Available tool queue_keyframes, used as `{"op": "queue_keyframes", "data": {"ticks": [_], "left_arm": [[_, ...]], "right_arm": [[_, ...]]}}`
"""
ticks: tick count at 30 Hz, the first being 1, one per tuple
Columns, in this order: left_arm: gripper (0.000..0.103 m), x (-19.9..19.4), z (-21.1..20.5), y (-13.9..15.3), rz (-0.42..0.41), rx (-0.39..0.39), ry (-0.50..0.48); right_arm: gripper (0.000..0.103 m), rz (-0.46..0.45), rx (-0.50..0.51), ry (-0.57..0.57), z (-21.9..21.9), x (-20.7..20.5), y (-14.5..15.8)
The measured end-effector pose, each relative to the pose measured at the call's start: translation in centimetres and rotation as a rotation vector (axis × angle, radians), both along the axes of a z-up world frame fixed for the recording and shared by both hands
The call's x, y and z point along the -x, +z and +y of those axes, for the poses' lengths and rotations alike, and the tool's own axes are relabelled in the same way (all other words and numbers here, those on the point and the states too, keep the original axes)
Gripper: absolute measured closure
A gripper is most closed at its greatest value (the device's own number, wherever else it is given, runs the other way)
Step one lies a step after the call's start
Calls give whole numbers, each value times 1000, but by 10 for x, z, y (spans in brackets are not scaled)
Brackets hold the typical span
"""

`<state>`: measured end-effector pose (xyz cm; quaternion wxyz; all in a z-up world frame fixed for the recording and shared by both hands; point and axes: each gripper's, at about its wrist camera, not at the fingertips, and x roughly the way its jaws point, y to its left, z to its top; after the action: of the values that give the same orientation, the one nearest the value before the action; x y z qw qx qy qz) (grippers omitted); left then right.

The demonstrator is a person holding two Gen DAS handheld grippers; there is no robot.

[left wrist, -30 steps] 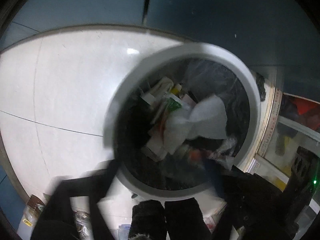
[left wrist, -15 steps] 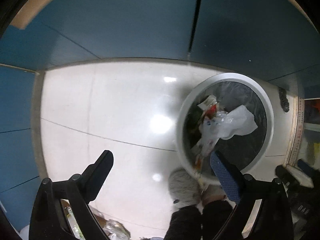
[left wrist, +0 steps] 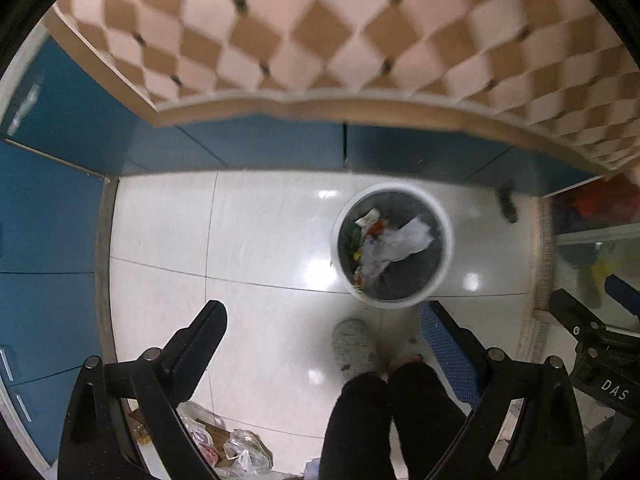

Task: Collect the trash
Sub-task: 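Raise both tools from the bin back toward the counter, then grasp the grey-white sachet with the left tool while the right tool grasps the red sugar bag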

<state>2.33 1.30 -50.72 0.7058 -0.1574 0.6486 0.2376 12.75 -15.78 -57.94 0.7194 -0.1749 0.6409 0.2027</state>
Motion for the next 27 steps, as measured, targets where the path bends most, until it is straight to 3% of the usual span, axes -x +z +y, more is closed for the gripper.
{"op": "queue_keyframes", "data": {"ticks": [9,13,20,23,27], "left_arm": [[4,16,-21,130,-71,9,-19],[4,24,-26,171,-127,1,-20],[4,22,-19,230,-236,-14,-29],[0,-6,1,251,-297,-39,-14],[0,-53,39,279,-353,-109,18]], "right_arm": [[0,-86,-61,26,-18,25,174],[0,-102,-94,11,-27,36,229],[0,-97,-198,-37,-41,44,295],[0,-90,-268,-62,-37,34,308],[0,-78,-369,-106,-19,-16,329]]}}
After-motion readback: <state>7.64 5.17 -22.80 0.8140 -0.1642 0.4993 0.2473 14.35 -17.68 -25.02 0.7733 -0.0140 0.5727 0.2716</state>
